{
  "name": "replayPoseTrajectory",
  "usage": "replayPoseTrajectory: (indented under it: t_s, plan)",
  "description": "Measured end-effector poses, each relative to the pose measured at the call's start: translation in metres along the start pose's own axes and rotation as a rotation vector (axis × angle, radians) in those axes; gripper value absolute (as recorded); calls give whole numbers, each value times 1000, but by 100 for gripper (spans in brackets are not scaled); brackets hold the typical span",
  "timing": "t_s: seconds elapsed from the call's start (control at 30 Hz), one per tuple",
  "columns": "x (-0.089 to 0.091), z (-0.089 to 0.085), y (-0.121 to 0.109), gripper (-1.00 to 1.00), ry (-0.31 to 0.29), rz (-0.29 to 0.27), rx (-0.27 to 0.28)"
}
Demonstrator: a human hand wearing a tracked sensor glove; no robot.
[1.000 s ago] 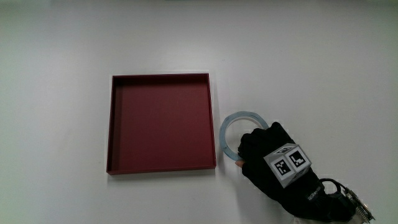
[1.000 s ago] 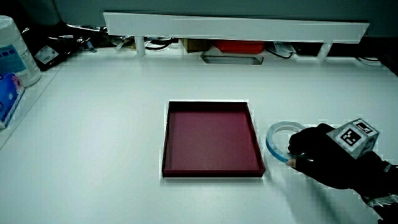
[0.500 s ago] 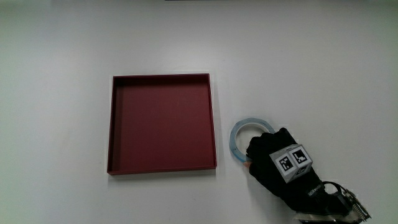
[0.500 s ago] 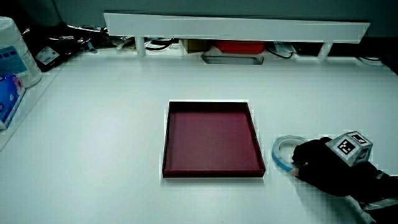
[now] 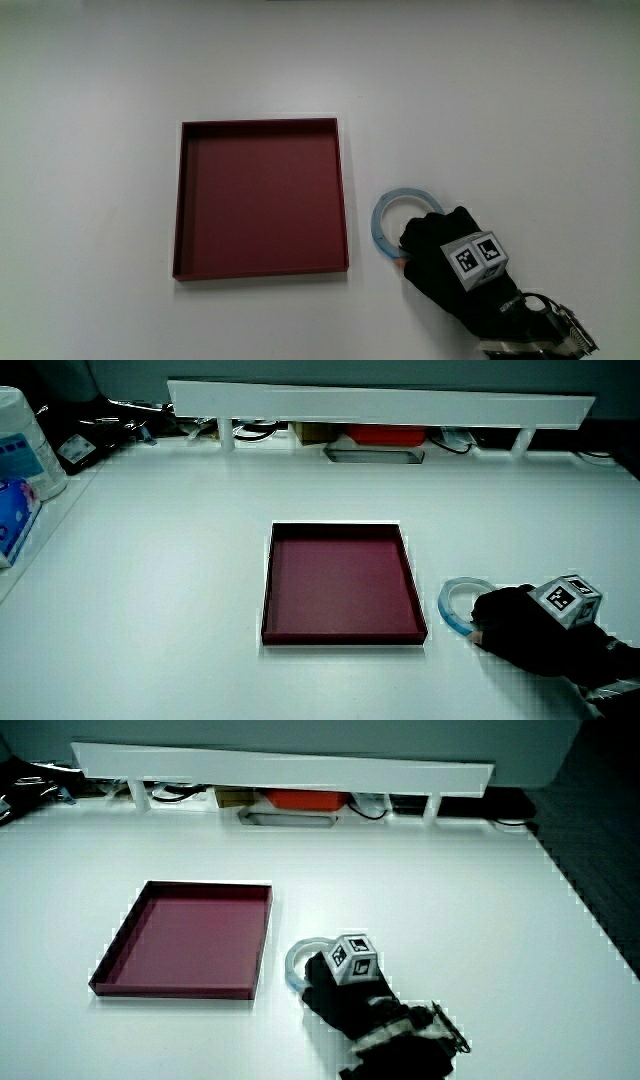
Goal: Place blue tape
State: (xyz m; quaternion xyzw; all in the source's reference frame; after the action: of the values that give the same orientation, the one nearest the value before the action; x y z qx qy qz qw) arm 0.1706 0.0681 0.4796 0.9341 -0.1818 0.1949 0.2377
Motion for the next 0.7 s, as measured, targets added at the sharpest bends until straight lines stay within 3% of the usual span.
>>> replayPoseTrajectory:
  t_s: [0.7]
  plan:
    - [4,4,-6,-74,37,2,29]
